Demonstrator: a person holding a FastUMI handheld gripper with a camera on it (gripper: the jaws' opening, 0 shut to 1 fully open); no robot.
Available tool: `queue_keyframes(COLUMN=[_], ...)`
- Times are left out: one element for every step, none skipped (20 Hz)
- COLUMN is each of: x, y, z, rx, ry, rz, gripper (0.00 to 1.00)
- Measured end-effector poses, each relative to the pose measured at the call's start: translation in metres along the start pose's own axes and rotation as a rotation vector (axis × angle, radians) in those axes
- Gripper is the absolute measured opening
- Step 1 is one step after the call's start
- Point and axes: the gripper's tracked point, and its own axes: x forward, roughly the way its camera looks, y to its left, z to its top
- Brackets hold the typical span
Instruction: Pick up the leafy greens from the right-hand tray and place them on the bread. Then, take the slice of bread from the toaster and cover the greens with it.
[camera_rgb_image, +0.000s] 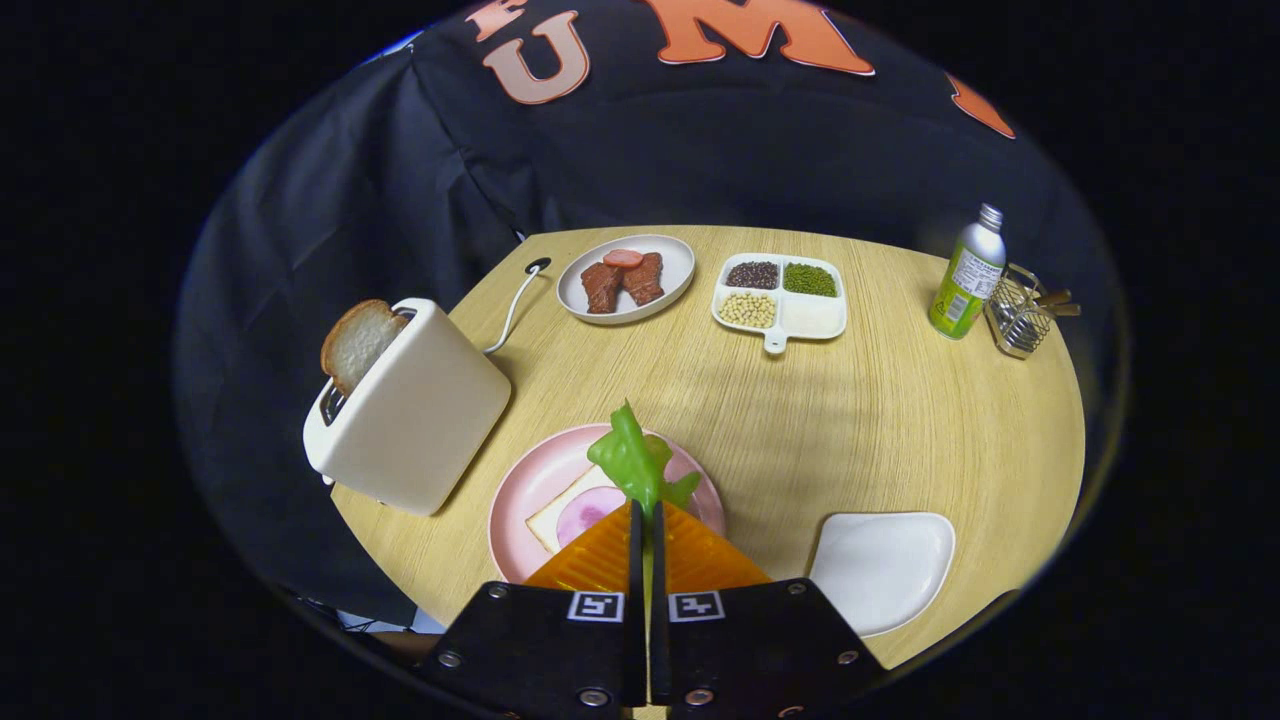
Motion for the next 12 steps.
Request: queue_keyframes(x=[0.003, 0.007, 0.011, 0.016, 0.02, 0.023, 0.029, 0.032, 0.035, 0.038, 0.04, 0.044], y=[0.003, 0.005, 0.007, 0.008, 0.01, 0.012, 0.015, 0.019, 0.023, 0.026, 0.03, 0.034], z=[-0.002, -0.003, -0.005, -0.007, -0.009, -0.011, -0.012, -0.013, -0.014, -0.014, -0.015, -0.017], rx=[-0.006, -0.015, -0.026, -0.037, -0.045, -0.053, -0.061, -0.066, -0.069, -0.073, -0.083, -0.092], ry=[0.005, 0.012, 0.016, 0.023, 0.03, 0.037, 0.039, 0.042, 0.045, 0.045, 0.047, 0.052], rz=[-0.002, -0.004, -0.013, -0.018, -0.024, -0.029, -0.032, -0.03, -0.024, -0.018, -0.016, -0.014], gripper=[0.02, 0.02, 0.02, 0.02, 0.02, 0.02, 0.02, 0.02, 0.02, 0.03, 0.03, 0.02])
